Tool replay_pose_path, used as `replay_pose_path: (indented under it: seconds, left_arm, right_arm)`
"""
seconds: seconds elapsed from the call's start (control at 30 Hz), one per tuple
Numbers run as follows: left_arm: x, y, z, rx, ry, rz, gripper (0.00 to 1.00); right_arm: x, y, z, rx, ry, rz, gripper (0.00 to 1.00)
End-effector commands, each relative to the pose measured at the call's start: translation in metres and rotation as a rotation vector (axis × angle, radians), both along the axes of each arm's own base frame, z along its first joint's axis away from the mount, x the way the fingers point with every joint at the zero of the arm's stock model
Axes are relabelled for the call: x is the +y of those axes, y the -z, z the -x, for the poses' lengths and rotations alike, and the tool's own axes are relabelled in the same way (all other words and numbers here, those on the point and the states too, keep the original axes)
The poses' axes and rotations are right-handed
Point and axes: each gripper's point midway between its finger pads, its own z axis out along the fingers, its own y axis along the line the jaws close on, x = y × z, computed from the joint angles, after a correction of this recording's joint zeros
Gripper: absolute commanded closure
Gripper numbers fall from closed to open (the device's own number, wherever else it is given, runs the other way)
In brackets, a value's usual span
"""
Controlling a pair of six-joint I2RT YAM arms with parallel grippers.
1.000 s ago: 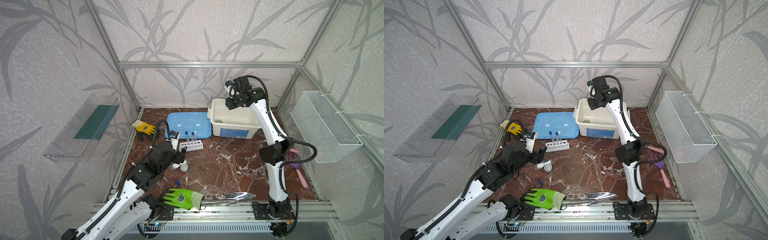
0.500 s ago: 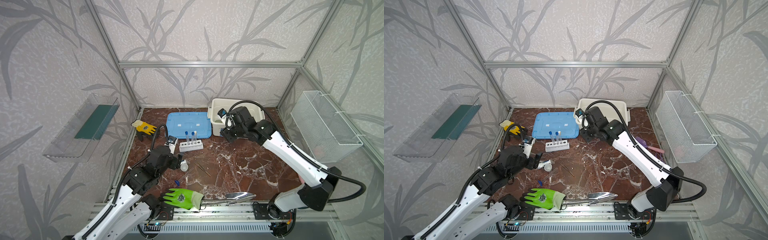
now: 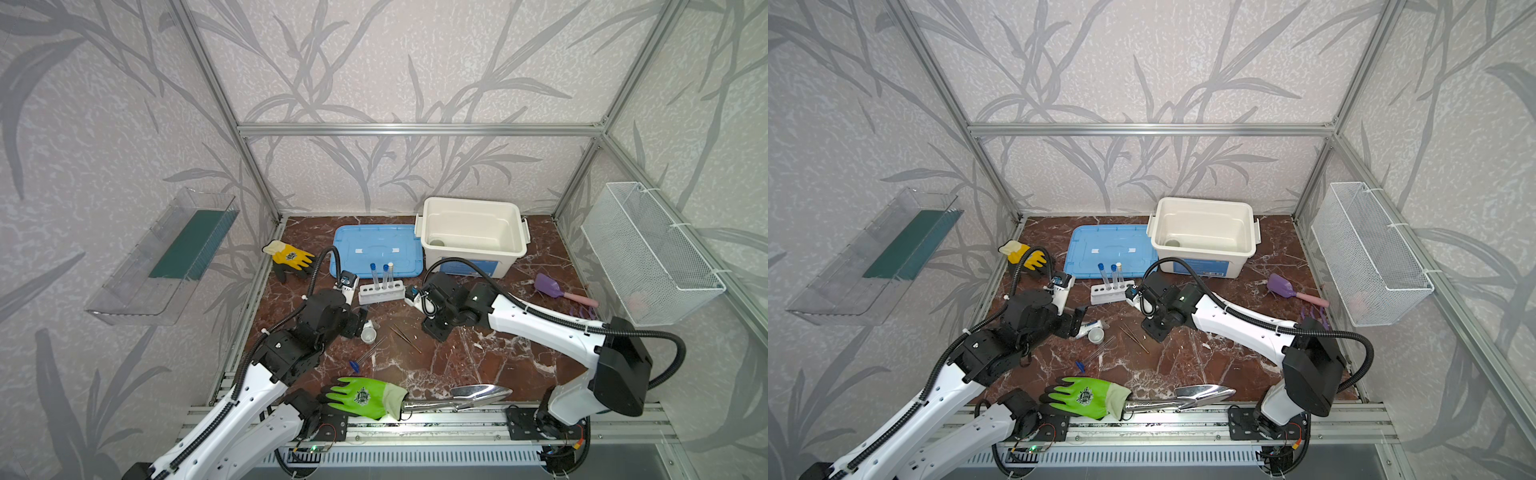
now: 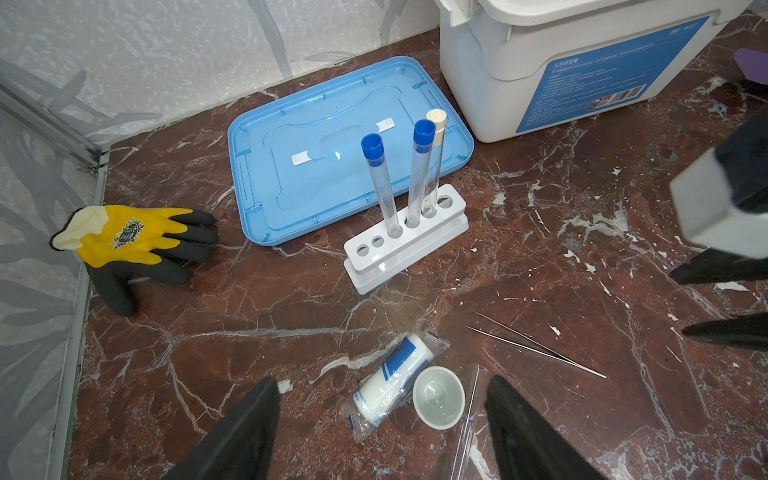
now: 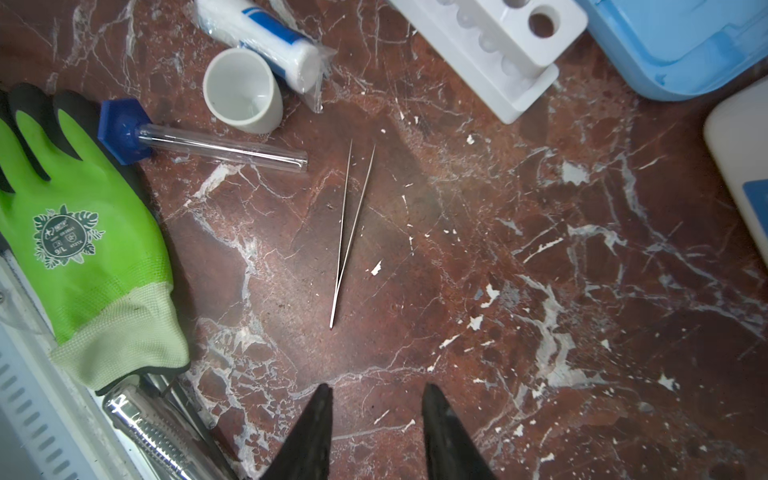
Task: Organize the chemistry lab equipment
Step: 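Withdraw the right gripper from the tub and move it over the tweezers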
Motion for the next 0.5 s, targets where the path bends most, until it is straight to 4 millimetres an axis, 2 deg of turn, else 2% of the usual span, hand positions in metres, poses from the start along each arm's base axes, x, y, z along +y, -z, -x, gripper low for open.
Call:
replay_pose_path:
  seconds: [0.0, 0.13, 0.2, 0.23, 0.47]
  left_arm:
    - [0.0, -0.001, -0.003, -0.009, -0.013, 0.009, 0.21]
    - [0.0, 0.0, -0.004, -0.006, -0.017, 0.006, 0.21]
    - [0.0, 0.0, -0.003, -0.006, -0.017, 0.006, 0.21]
    - [0.0, 0.001, -0.004, -0.005, -0.018, 0.004, 0.21]
    - [0.0, 0.003, -0.005, 0.001, -0.019, -0.001, 0.21]
  right_arm:
    - [0.018, 0.016, 0.011, 0.057, -0.022, -0.023, 0.64]
    - [0.024, 0.042, 0.016, 0.086, -0.032, 0.013, 0.67]
    - [0.028, 0.047, 0.018, 0.101, -0.035, 0.004, 0.67]
    - [0.028, 0.058, 0.02, 0.12, -0.036, 0.016, 0.67]
    - [0.032, 0.079, 0.022, 0.155, -0.048, 0.036, 0.71]
